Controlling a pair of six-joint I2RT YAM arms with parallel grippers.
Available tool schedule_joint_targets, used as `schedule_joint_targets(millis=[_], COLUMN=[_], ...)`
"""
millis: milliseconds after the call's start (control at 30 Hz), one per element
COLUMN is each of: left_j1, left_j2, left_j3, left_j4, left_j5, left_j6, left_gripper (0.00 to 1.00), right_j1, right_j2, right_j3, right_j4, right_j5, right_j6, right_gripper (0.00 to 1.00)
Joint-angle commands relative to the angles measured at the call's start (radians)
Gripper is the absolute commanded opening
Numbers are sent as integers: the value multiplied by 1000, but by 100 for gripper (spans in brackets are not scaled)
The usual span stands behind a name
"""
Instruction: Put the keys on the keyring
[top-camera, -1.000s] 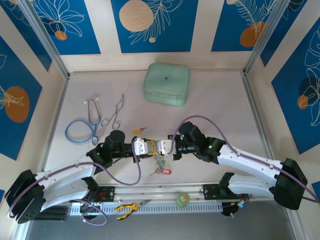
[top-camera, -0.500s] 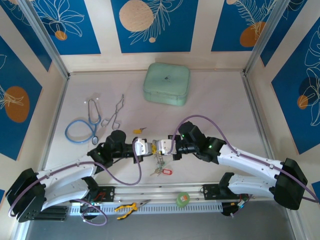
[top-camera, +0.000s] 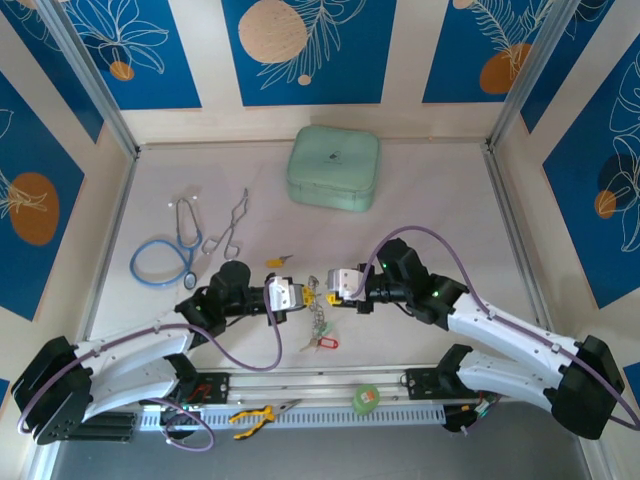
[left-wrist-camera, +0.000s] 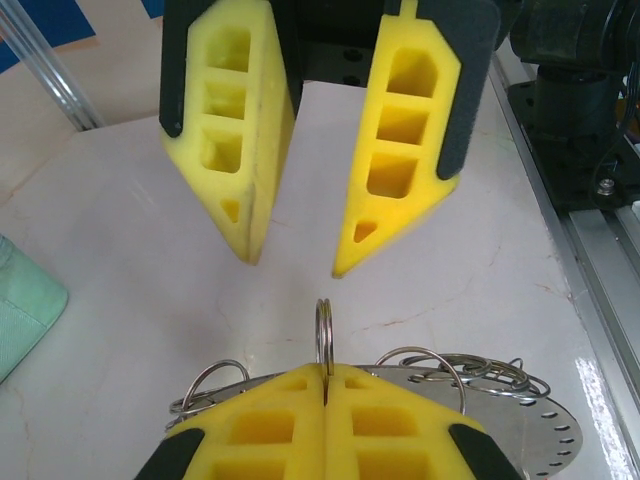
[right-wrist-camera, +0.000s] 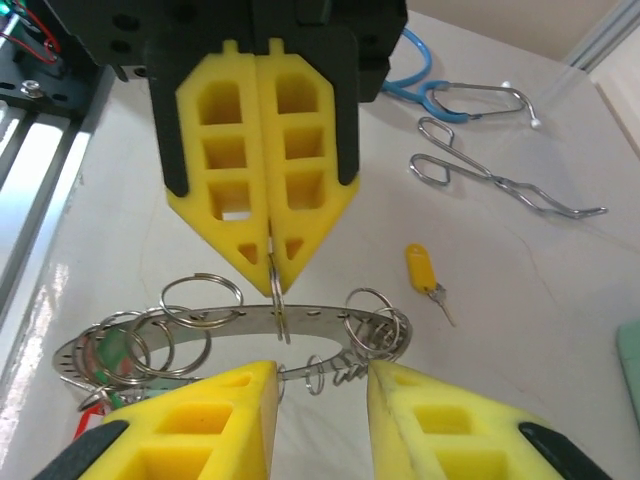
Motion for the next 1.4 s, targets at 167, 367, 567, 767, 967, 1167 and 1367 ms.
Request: schedule_joint_targets(millis=[167, 367, 567, 767, 967, 1167, 1367], left_j1=[-5, -5, -5, -4, -4, -5, -5], left_j2=[-2, -2, -4, 9, 18, 20, -13], left_j3=[-18, -24, -24, -25, -21, -18, 3], left_j4=[77, 90, 91, 100, 101, 93, 35], left_j5=[14, 19, 17, 11, 19, 23, -19], left_j6=[-2, -1, -3, -15, -17, -13, -41], left_gripper=[0, 0, 0, 16, 20, 11, 0], right_j1=[16, 23, 24, 25, 31, 39, 12], right_j2=[51, 83, 88, 86, 92, 98, 19], right_j3=[-3, 9, 17, 27, 38, 46, 1], right_j4=[49, 70, 70, 56, 57, 62, 71], right_j5=[-88, -105, -110, -134, -135, -134, 26], right_j6=[40, 44, 40, 58, 70, 75, 150], right_gripper=[29, 24, 1, 0, 0, 0, 32])
